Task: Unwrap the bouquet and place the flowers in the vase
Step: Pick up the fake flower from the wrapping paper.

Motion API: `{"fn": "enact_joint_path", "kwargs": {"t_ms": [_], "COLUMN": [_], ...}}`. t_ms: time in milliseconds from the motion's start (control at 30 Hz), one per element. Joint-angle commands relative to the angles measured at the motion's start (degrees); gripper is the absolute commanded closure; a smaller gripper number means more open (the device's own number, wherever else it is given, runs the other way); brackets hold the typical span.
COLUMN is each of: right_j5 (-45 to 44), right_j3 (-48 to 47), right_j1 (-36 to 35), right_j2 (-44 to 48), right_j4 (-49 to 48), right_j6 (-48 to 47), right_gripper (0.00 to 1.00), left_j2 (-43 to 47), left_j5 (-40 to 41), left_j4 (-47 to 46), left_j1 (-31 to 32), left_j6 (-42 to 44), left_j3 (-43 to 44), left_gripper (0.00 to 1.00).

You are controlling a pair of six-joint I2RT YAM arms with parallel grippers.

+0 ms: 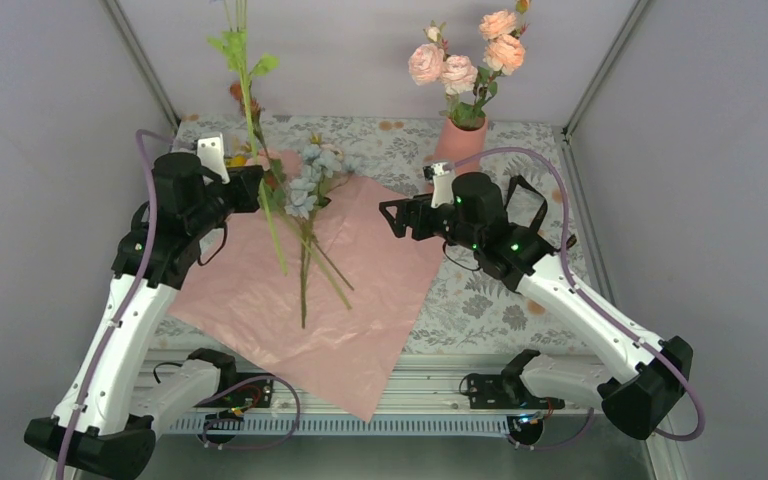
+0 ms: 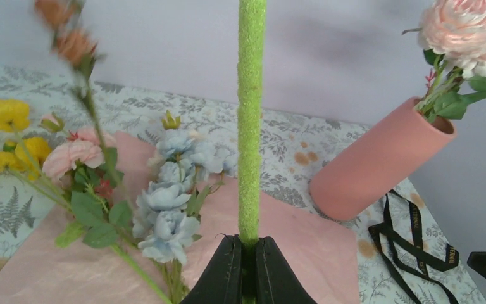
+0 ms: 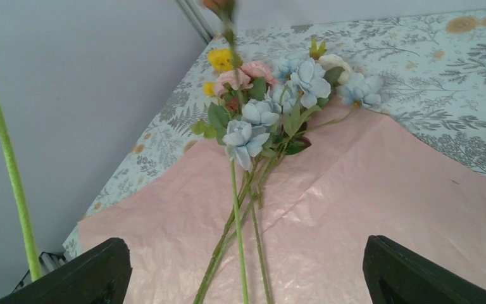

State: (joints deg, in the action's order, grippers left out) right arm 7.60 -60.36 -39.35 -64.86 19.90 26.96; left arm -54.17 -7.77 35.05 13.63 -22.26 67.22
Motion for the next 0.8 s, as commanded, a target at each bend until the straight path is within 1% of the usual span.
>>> {"fn": "enact_joint_path", "kwargs": {"t_ms": [0, 100, 267, 400, 500, 633, 700, 767], "right_j5": [1.7, 1.4, 3.3, 7.7, 10.9, 15.1, 16.9, 17.9], "right_j3": [-2.8, -2.6, -2.9, -2.9, -3.4, -4.7, -5.5, -6.2], "right_j1": [-0.7, -0.7, -0.8, -0.9, -1.0, -1.5, -1.8, -2.1], "right_j2": [0.4, 0.7, 0.8, 0.6, -0.4, -2.2, -2.6, -2.9], "right_j4": [-1.9, -2.0, -3.0, -6.1, -9.2, -13.4, -15.8, -18.2], "right_j6": [0.2, 0.5, 0.2, 0.7, 1.6, 4.1, 5.5, 6.8], "right_gripper": [0.08, 0.08, 0.09, 0.18, 0.3, 0.43, 0.46, 0.44], "left_j2": [0.6, 0.1, 0.8, 0.9, 1.2, 0.9, 0.2, -0.3], "left_j5": [-0.2, 0.2, -8.0, -16.9, -24.0, -30.1, -33.1, -36.5], "left_j4": [-2.3, -2.3, -6.5, -9.6, -12.1, -14.3, -15.4, -16.8], "left_j1": [-0.2, -0.2, -0.2, -0.2, -0.2, -0.2, -0.2, -0.1], "left_j6": [1.5, 2.1, 2.6, 3.4, 3.6, 3.6, 3.2, 2.7], "left_j3": [2.3, 2.8, 1.1, -0.7, -3.2, -5.6, -7.1, -8.6], "left_gripper": [0.98, 0.98, 0.98, 0.98, 0.98, 0.97, 0.98, 0.98]}}
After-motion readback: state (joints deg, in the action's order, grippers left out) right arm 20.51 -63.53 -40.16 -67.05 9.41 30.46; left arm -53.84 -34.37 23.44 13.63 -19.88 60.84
